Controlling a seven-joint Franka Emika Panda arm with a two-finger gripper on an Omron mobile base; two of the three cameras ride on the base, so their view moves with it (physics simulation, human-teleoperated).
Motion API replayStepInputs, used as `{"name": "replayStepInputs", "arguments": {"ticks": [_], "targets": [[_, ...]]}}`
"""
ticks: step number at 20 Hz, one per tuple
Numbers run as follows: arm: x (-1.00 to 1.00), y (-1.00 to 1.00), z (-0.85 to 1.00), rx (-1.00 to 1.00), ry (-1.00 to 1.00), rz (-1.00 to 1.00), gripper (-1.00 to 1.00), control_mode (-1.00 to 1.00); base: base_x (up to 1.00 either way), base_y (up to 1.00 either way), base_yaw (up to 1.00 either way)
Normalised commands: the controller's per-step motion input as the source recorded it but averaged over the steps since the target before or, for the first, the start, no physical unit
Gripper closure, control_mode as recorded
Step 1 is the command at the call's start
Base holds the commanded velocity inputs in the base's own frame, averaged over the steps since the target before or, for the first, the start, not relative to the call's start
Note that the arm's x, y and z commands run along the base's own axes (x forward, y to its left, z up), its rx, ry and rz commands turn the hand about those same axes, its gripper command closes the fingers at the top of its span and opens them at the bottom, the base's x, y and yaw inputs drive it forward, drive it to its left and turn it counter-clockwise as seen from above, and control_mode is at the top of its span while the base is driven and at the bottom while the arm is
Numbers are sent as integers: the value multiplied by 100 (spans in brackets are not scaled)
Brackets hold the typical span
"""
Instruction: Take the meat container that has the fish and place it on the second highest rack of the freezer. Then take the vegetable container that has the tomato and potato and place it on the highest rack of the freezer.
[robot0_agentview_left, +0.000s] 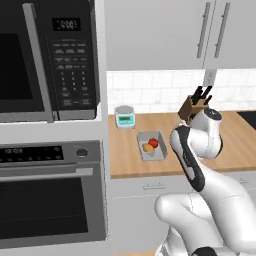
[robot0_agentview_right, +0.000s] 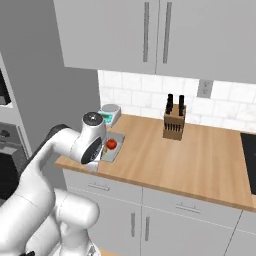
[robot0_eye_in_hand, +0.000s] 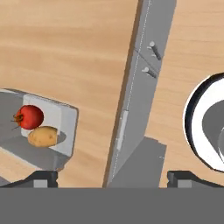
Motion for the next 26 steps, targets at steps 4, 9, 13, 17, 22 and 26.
{"name": "replayStepInputs", "arguments": {"ticks": [4,9,13,17,22,26], "targets": [[79,-15,-20,-12,2,32,-100,-100,0,0,0],[44,17,-13,-13,4,23,-100,-100,0,0,0],[8,16,-69,-22,19,13,-100,-100,0,0,0],[0,0,-61,-15,3,15,-100,-100,0,0,0],[16,-15,-13,-5,-2,7,-100,-100,0,0,0],[32,-6,1,0,0,2,-100,-100,0,0,0]]}}
